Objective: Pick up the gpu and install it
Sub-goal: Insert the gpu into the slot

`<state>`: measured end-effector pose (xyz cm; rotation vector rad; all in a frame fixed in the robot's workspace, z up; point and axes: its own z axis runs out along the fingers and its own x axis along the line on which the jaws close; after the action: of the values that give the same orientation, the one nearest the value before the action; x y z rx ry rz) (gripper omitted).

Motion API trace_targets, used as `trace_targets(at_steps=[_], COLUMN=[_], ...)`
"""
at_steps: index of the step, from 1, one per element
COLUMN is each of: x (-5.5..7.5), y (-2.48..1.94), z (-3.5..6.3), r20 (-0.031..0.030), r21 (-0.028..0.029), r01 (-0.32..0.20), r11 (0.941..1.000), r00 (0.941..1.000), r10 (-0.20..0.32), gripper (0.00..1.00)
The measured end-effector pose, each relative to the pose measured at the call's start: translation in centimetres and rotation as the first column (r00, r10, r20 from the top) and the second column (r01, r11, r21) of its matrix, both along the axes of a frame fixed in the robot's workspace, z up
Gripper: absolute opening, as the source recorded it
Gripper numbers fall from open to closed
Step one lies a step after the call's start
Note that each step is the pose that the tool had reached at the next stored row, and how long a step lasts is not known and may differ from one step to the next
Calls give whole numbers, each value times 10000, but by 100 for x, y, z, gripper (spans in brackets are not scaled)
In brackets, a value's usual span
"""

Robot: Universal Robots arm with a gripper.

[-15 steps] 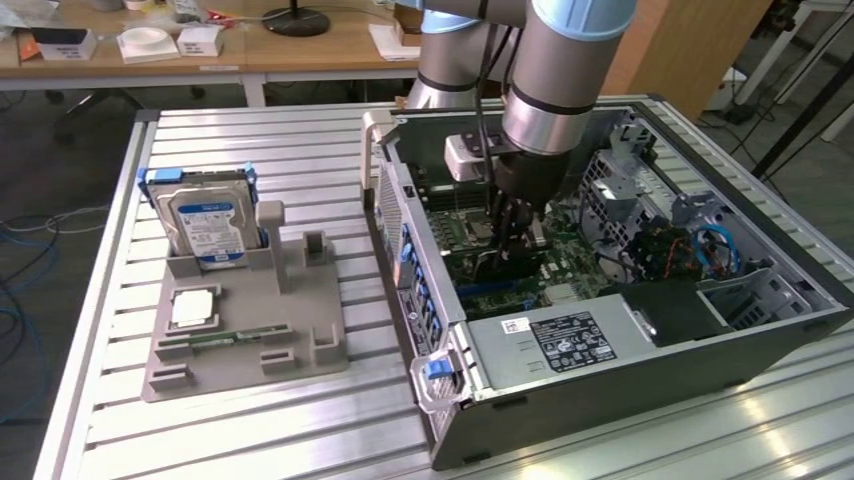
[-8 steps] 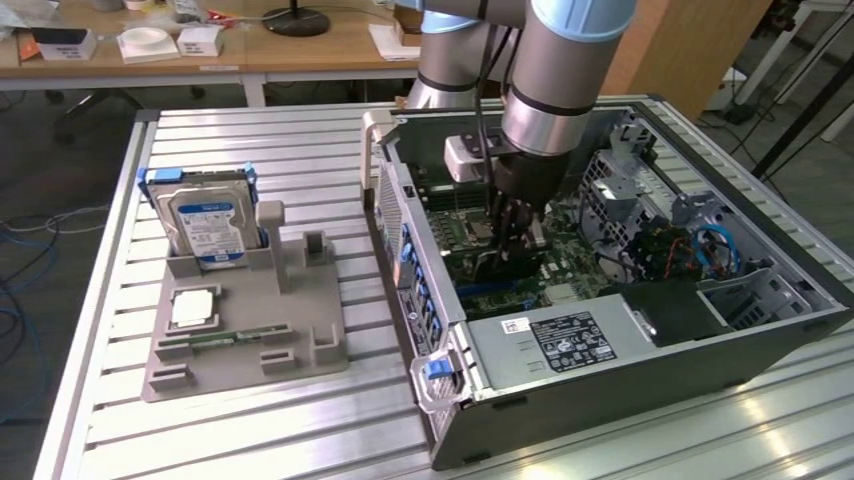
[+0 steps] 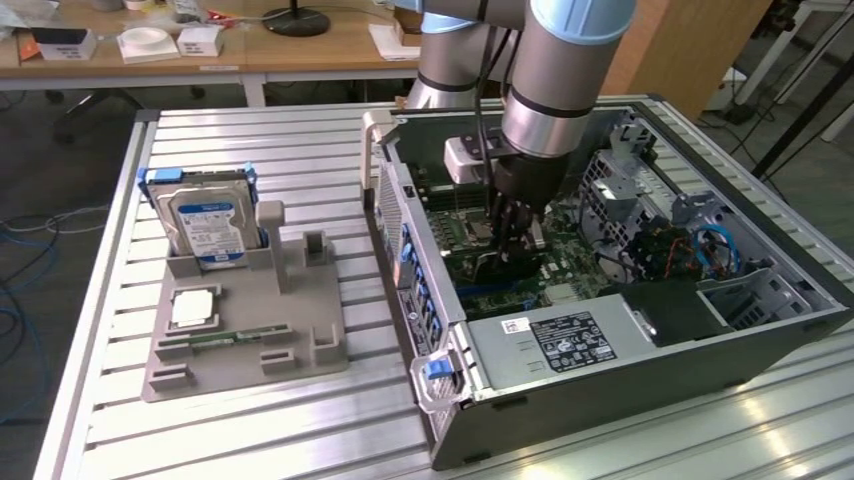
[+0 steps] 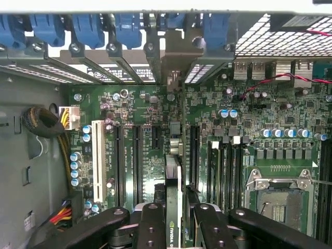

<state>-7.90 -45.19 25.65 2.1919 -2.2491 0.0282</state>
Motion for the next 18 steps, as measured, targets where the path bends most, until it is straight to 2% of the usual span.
trace_targets(at_steps=[5, 6, 9, 10, 18], x=[1, 1, 18, 28, 33], y=[0, -1, 0, -1, -20], z=[28, 28, 35, 34, 27], r20=[0, -15, -166, -196, -196], r21=[-5, -5, -5, -4, -8], r01=[0, 0, 1, 0, 47], r11=[10000, 10000, 10000, 10000, 10000], r00=[10000, 10000, 9999, 9998, 9998], r10=[0, 0, -2, -1, -47], gripper=[26, 26, 26, 26, 26])
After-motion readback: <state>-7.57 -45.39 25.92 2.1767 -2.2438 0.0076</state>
